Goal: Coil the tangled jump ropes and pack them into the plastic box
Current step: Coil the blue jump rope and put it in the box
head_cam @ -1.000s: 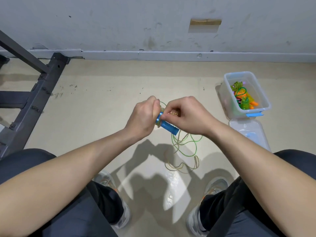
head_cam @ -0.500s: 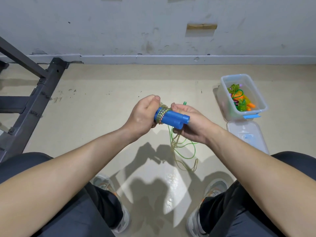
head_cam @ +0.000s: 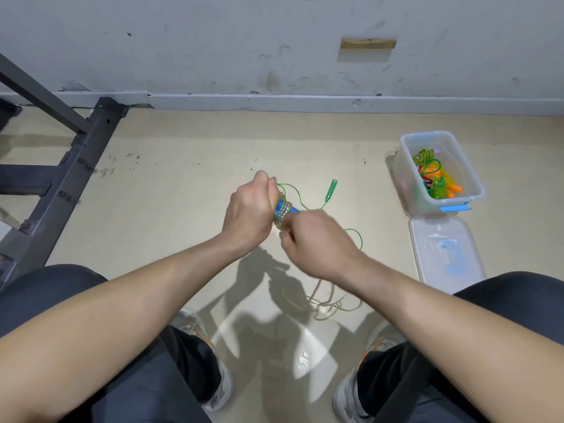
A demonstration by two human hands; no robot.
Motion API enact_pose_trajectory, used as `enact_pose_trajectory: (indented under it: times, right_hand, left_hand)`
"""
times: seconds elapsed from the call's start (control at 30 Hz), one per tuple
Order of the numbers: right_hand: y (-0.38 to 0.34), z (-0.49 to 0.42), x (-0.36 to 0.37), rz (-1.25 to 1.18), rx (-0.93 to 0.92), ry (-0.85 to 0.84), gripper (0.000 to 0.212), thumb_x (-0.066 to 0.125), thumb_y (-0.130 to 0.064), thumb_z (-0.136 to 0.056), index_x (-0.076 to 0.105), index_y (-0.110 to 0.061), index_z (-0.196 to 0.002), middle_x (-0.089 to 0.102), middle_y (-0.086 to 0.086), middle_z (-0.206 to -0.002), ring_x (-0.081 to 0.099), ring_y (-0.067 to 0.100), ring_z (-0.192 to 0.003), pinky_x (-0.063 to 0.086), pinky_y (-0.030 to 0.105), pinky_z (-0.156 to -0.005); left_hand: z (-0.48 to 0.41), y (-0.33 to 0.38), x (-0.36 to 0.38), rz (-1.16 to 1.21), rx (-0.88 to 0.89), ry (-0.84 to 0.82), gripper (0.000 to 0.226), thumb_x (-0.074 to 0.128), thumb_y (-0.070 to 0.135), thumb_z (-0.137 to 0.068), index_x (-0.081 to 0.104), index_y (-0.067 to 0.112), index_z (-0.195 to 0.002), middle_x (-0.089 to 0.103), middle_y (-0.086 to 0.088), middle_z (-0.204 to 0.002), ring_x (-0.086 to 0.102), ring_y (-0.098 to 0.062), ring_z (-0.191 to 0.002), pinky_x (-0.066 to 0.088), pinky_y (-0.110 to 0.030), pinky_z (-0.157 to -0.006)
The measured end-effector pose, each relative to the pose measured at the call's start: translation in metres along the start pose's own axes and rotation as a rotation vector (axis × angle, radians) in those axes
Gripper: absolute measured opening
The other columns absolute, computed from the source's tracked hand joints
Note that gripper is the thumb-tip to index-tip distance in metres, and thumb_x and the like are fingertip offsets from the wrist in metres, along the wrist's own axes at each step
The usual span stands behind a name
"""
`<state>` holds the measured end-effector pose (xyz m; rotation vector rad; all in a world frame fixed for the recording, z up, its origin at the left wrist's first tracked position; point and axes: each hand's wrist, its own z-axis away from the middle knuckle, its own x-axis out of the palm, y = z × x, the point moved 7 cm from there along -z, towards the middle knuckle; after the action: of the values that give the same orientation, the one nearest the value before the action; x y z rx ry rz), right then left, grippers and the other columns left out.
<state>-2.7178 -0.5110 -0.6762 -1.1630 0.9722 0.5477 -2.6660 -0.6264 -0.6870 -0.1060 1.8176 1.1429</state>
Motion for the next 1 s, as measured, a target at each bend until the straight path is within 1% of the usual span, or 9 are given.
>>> enact_pose_trajectory:
  times: [0.1, 0.2, 0.3, 0.4, 0.53, 0.63, 0.73, 0.87, 1.0]
  right_hand:
    - [0.006, -0.007, -0.025, -0.067, -0.067, 0.041, 0.013, 0.059, -0.022, -0.087, 0.066, -0.018, -0.076, 0.063, -0.004, -0.064, 0.058, 0.018, -0.066, 0.05, 0.035, -0.065]
    - [0.027, -0.013, -0.032, -0.461, -0.031, -0.041, 0.008, 0.076, -0.016, -0.08, 0.071, -0.018, -0.075, 0.057, -0.009, -0.058, 0.048, 0.009, -0.056, 0.04, 0.029, -0.061]
    - [0.045, -0.016, -0.036, -0.915, 0.037, -0.079, 0.019, 0.081, -0.012, -0.078, 0.062, -0.015, -0.08, 0.056, 0.005, -0.059, 0.045, 0.019, -0.056, 0.034, 0.03, -0.057]
    - [0.046, -0.017, -0.033, -1.19, 0.051, -0.126, 0.022, 0.074, -0.011, -0.086, 0.054, -0.012, -0.079, 0.055, 0.0, -0.052, 0.046, 0.011, -0.047, 0.036, 0.022, -0.049]
    - [0.054, -0.017, -0.018, -1.326, 0.191, -0.086, 0.024, 0.082, -0.027, -0.077, 0.06, -0.02, -0.069, 0.05, 0.004, -0.062, 0.039, 0.013, -0.051, 0.036, 0.022, -0.051]
    - [0.053, -0.013, 0.007, -1.384, 0.354, -0.049, 0.034, 0.052, -0.01, -0.094, 0.064, -0.023, -0.066, 0.04, -0.003, -0.054, 0.028, 0.012, -0.047, 0.035, 0.027, -0.055]
    - [0.035, 0.001, 0.027, -1.228, 0.383, -0.057, 0.028, 0.043, -0.014, -0.103, 0.058, -0.017, -0.079, 0.045, -0.003, -0.054, 0.037, 0.014, -0.045, 0.04, 0.032, -0.059]
    - [0.015, 0.005, 0.018, -0.486, 0.189, -0.051, 0.026, 0.039, -0.027, -0.104, 0.06, -0.014, -0.093, 0.065, 0.001, -0.067, 0.06, 0.021, -0.057, 0.048, 0.032, -0.063]
    - [0.0, 0.003, -0.009, 0.081, 0.055, -0.045, 0.025, 0.041, -0.033, -0.098, 0.057, -0.018, -0.086, 0.052, 0.004, -0.073, 0.055, 0.035, -0.076, 0.045, 0.037, -0.064]
  left_hand:
    - [0.005, 0.005, 0.01, -0.007, 0.054, -0.117, 0.033, 0.035, 0.021, -0.104, 0.029, 0.019, -0.072, 0.038, 0.003, -0.056, 0.034, -0.018, -0.052, 0.023, -0.037, -0.052]
    - [0.004, 0.017, 0.012, 0.09, 0.089, -0.24, 0.039, 0.039, 0.015, -0.106, 0.031, 0.022, -0.068, 0.039, 0.004, -0.058, 0.037, -0.01, -0.053, 0.027, -0.028, -0.054]
    - [0.0, 0.021, 0.012, 0.301, 0.001, -0.361, 0.039, 0.039, 0.021, -0.108, 0.037, 0.017, -0.069, 0.042, 0.003, -0.058, 0.036, -0.009, -0.049, 0.031, -0.024, -0.05]
    - [0.003, 0.028, 0.014, 0.514, -0.053, -0.486, 0.038, 0.038, 0.023, -0.109, 0.039, 0.016, -0.071, 0.044, 0.005, -0.052, 0.036, -0.016, -0.046, 0.03, -0.023, -0.043]
    - [0.001, 0.033, 0.009, 0.745, -0.144, -0.426, 0.04, 0.034, 0.02, -0.11, 0.037, 0.016, -0.07, 0.042, 0.005, -0.05, 0.031, -0.013, -0.042, 0.023, -0.022, -0.044]
    - [-0.004, 0.018, 0.006, 0.778, -0.242, -0.252, 0.039, 0.033, 0.021, -0.11, 0.036, 0.016, -0.071, 0.038, 0.002, -0.053, 0.027, -0.013, -0.042, 0.021, -0.024, -0.045]
    - [-0.006, -0.003, 0.002, 0.612, -0.3, -0.058, 0.038, 0.033, 0.031, -0.107, 0.041, 0.01, -0.076, 0.042, -0.004, -0.06, 0.033, -0.017, -0.047, 0.028, -0.03, -0.05]
    - [-0.008, -0.002, -0.017, 0.165, -0.165, 0.097, 0.04, 0.032, 0.025, -0.108, 0.033, 0.018, -0.069, 0.042, 0.003, -0.064, 0.039, -0.011, -0.058, 0.024, -0.029, -0.057]
    - [-0.009, -0.002, -0.019, 0.045, -0.13, 0.099, 0.037, 0.03, 0.027, -0.108, 0.038, 0.013, -0.076, 0.046, -0.001, -0.065, 0.043, -0.025, -0.062, 0.028, -0.038, -0.062]
